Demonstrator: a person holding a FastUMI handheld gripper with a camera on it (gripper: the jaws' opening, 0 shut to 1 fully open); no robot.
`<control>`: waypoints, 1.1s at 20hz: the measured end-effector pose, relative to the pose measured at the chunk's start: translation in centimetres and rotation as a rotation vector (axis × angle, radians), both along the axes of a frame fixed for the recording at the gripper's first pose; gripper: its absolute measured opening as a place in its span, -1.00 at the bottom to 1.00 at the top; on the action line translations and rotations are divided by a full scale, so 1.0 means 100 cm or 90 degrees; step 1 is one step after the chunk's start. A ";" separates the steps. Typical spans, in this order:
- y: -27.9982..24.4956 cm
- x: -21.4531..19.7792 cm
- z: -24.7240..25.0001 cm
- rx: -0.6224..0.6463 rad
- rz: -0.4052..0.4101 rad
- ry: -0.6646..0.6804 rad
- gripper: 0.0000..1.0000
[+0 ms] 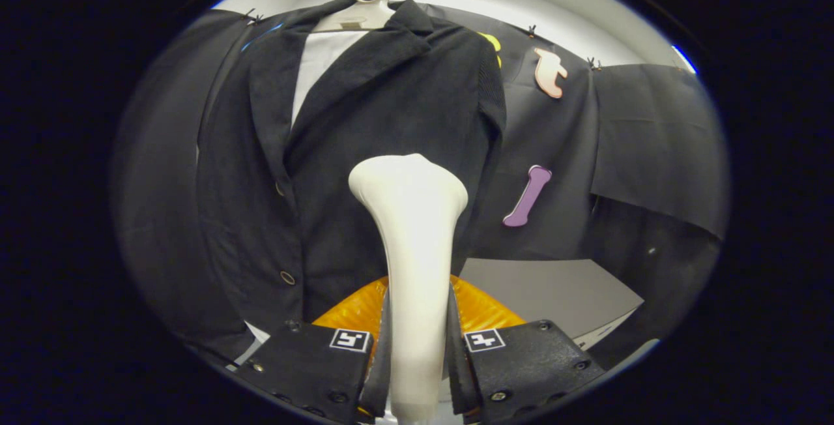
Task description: Iron the clothes twice with a garment steamer, once on the left side and once on the right side.
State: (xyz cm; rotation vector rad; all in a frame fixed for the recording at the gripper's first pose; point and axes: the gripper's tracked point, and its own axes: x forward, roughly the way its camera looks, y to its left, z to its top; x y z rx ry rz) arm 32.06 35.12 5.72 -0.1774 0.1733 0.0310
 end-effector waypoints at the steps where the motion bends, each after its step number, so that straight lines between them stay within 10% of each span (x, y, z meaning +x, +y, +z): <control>1: -0.001 -0.001 -0.007 -0.001 -0.002 0.006 -0.21; 22: -0.007 -0.001 -0.106 0.006 0.007 0.100 -0.21</control>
